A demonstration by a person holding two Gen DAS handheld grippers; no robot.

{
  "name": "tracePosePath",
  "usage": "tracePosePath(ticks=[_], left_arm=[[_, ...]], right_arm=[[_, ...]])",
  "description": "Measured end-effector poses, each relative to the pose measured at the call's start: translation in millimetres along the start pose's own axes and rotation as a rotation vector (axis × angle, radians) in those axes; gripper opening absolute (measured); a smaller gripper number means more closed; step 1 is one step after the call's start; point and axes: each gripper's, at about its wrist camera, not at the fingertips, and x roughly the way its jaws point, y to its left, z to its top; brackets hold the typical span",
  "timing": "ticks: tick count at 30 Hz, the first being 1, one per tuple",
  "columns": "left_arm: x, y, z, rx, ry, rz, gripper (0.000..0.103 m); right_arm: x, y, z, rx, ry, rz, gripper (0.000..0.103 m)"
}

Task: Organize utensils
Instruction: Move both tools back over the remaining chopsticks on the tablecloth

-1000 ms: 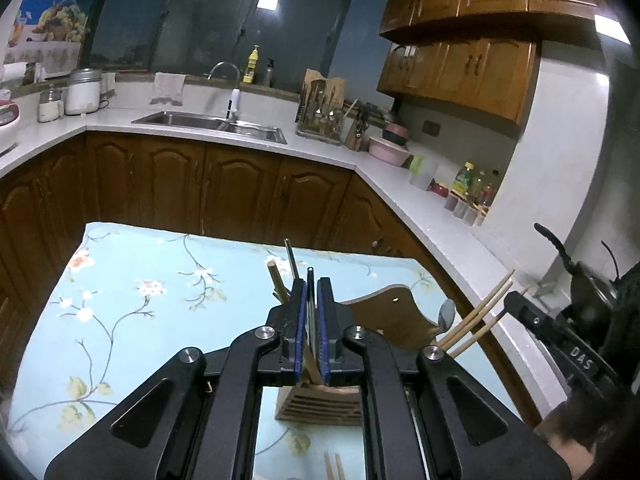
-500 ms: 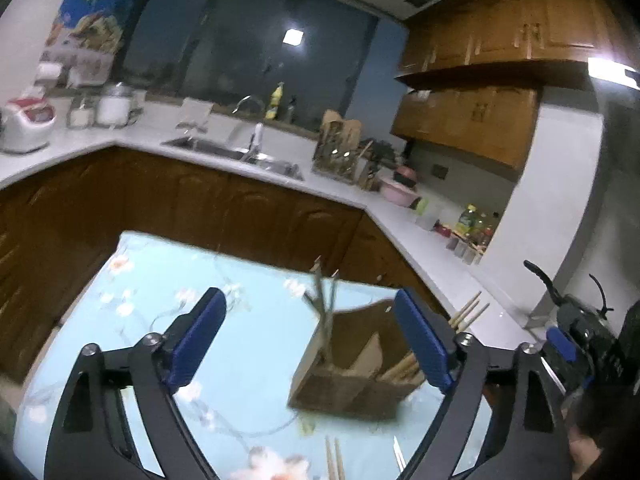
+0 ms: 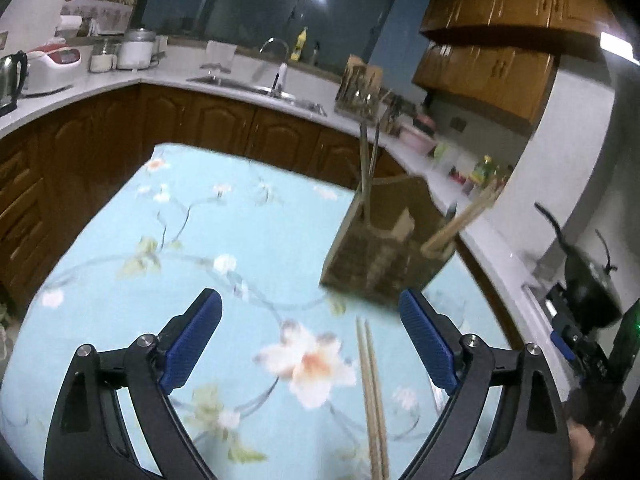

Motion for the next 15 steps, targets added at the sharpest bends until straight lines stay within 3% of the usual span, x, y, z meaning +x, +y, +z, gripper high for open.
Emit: tracePosePath(ticks=[7, 15], left_arm=[[5.0, 1.7, -36.9, 0.022, 0.077, 0.017, 0.092], [17.6, -2.3, -56.7, 0.046, 0.15, 0.037, 0.092]], right_arm=[[-6.1, -11.0, -33.6, -0.013, 0.065, -0.029, 0.101], [5.7, -8.7, -54.1, -0.039, 0.146, -0.032, 0.101]])
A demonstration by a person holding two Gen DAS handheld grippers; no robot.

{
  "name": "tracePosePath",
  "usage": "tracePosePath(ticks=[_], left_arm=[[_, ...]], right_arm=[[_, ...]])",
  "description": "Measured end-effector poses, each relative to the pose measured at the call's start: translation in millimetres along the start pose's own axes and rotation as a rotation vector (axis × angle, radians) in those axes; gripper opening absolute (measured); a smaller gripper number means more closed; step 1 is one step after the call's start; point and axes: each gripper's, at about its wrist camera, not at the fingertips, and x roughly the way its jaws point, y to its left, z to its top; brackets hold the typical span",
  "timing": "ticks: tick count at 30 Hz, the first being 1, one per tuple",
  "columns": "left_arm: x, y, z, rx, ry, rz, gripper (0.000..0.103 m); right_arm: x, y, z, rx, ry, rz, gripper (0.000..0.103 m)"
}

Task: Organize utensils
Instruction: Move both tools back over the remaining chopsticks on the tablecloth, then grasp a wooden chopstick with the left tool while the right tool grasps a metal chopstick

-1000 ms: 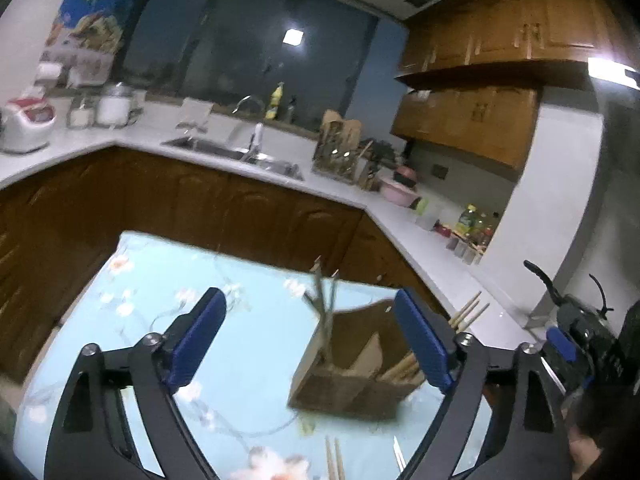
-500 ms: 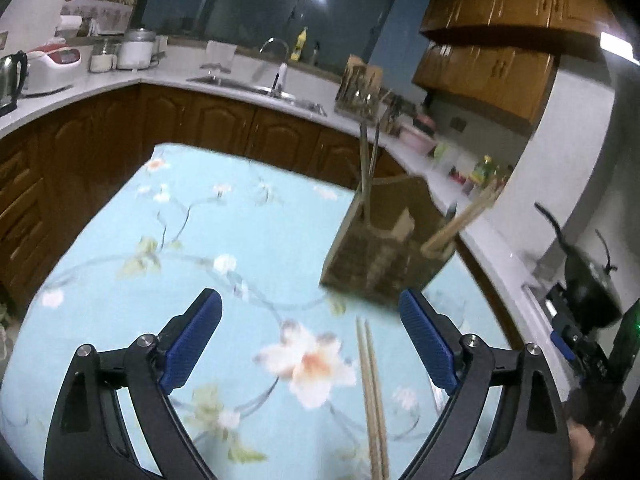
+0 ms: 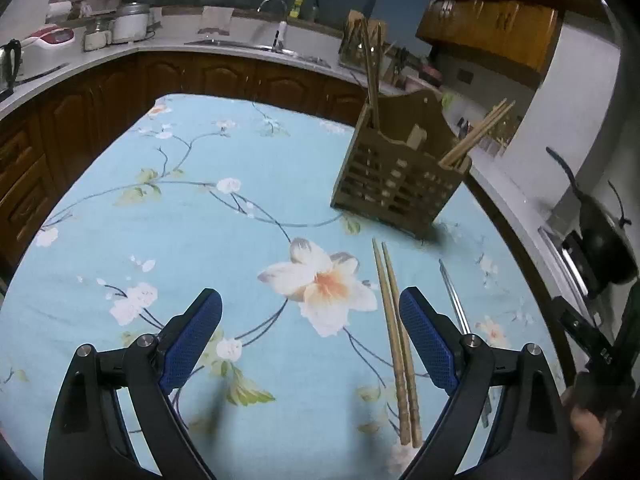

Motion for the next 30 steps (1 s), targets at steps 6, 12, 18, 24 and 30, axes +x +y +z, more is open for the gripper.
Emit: tracePosePath(ticks=[6, 12, 18, 24, 30], left_arm=[[12.4, -3.5, -4.6, 0.015, 0.045, 0.005, 0.092], [25.0, -8.6, -8.8, 0.033, 0.084, 0.004, 0.092], [45.9, -17.1, -7.6, 0.075, 0.139, 0.019, 0.092], [69.7, -25.6, -4.9, 0.117, 0.183, 0.026, 0.092], [98.1, -44.8, 9.7, 0.181, 0.205, 0.027, 0.084]], right_arm=[[24.8, 12.0, -10.2, -0.068, 0.103, -0.033, 0.09], [63.7, 19.5, -19.8, -0.123, 0.253, -0.058, 0.054], [88.3, 26.4, -24.5, -0.17, 0.326, -0.068, 0.04], [103.7, 28.8, -18.5, -0.206, 0.342, -0.091, 0.032], [120.0, 24.6, -1.2, -0.195, 0.347, -0.083, 0.024]])
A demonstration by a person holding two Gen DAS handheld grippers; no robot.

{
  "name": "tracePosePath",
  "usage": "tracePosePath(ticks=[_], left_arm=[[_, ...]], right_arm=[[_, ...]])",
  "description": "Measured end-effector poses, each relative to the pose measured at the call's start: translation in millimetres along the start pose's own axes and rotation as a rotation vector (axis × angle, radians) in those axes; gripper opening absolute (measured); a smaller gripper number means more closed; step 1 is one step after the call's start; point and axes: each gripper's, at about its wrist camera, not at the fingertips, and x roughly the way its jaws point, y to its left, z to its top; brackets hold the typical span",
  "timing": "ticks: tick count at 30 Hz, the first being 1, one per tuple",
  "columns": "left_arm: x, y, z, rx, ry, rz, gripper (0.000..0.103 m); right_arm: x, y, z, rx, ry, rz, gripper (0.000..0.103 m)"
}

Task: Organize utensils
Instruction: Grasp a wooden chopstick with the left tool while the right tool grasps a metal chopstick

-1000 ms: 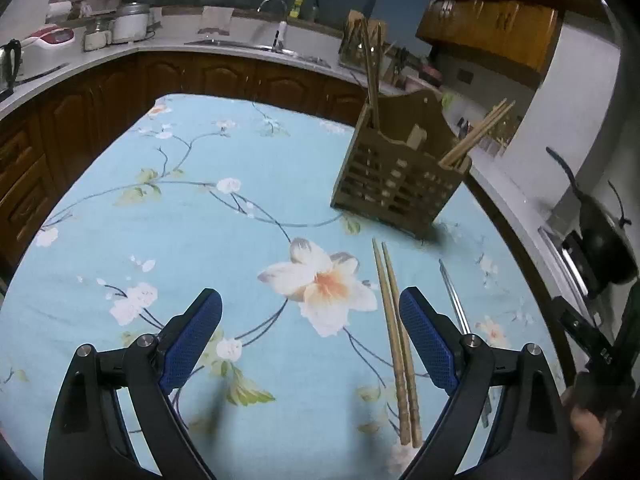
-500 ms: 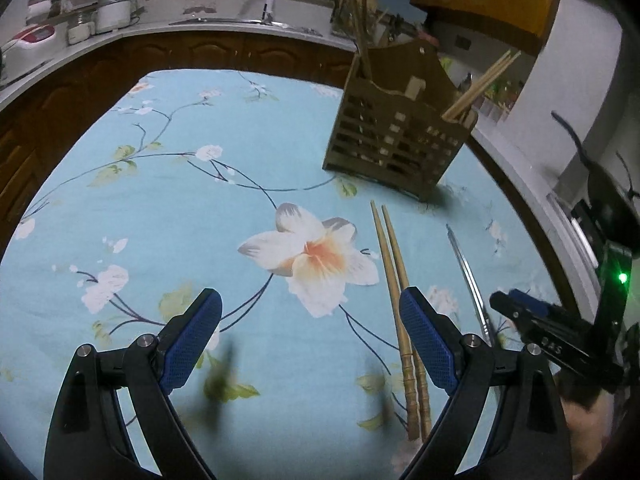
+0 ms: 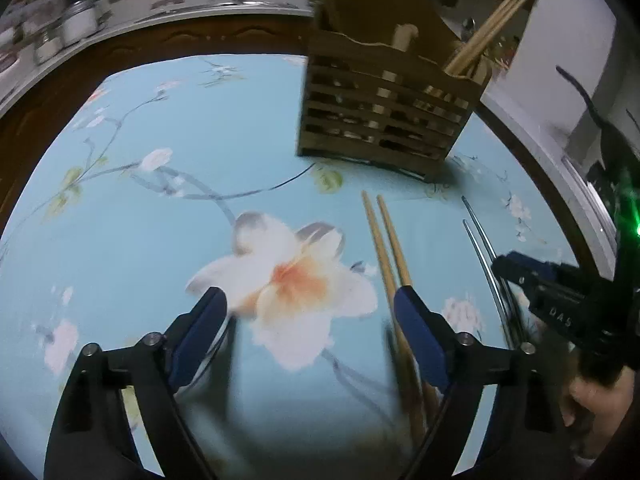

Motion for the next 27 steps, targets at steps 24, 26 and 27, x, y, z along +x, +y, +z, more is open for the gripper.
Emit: tracePosePath(ticks=[24, 26, 27], left_arm=[[58.8, -42.1, 48.6, 0.143, 0.078, 0.032, 0.038], [60.3, -49.0, 48.7, 0.175, 0.07, 0.049, 0.029], [60.8, -51.7, 49.1, 0.182, 0.069, 0.044, 0.025]], right_arm=[[36.8, -2.9, 48.1, 0.001, 0.002, 0.05, 0.021], [38.8, -0.9, 49.6, -0.002, -0.005, 0.048, 0.021], [39.8, -0.3, 50.4, -0.004, -0.007, 0.046, 0.022]])
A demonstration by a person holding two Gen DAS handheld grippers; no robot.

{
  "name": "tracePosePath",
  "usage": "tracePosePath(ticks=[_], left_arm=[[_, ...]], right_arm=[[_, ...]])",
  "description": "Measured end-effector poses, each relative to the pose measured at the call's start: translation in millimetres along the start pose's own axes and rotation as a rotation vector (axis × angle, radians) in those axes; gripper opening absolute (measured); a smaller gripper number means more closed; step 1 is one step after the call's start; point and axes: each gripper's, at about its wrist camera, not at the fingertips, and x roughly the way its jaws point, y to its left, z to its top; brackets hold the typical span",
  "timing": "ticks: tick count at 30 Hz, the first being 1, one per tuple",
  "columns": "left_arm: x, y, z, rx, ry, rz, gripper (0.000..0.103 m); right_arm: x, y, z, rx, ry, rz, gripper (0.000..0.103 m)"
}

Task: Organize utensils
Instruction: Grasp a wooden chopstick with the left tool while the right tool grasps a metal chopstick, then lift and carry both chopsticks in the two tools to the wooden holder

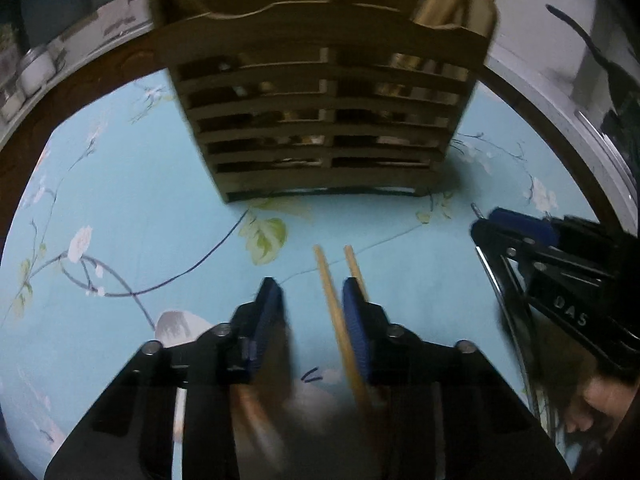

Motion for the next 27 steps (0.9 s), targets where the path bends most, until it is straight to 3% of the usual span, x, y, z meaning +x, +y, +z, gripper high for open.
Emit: tracePosePath(ticks=[2, 5, 7, 14, 19, 22, 27], left_arm=[[0.0, -3.3, 1.9, 0.003, 0.003, -0.023, 0.009], [-0.9, -5.4, 0.7, 0.008, -0.008, -0.03, 0.008], [-2.4, -4.1, -0.8, 0.009, -0.014, -0.04, 0.007], [-15.4, 16.4, -9.8, -0.066, -0.005, -0.128, 0.004], [-63.2, 31.6, -17.9, -0.115, -0.08, -0.202, 0.004], [-98.0, 40.5, -21.9, -0.15, -0.139, -0.264, 0.004], [-163.2, 53.5, -33.4, -0.168, -0.263, -0.304, 0.004]], right_arm=[[2.4, 3.5, 1.5, -0.017, -0.006, -0.012, 0.022], [3.2, 9.4, 0.4, -0.043, -0.01, -0.037, 0.019], [2.1, 8.9, -1.7, -0.04, -0.013, -0.03, 0.008], [-13.4, 1.2, -11.6, 0.045, -0.003, 0.062, 0.004], [-64.4, -5.2, -16.2, 0.102, -0.088, 0.143, 0.004], [-101.4, -3.9, -16.6, 0.108, -0.159, 0.165, 0.004], [-156.7, 1.4, -18.1, 0.101, -0.267, 0.183, 0.004]])
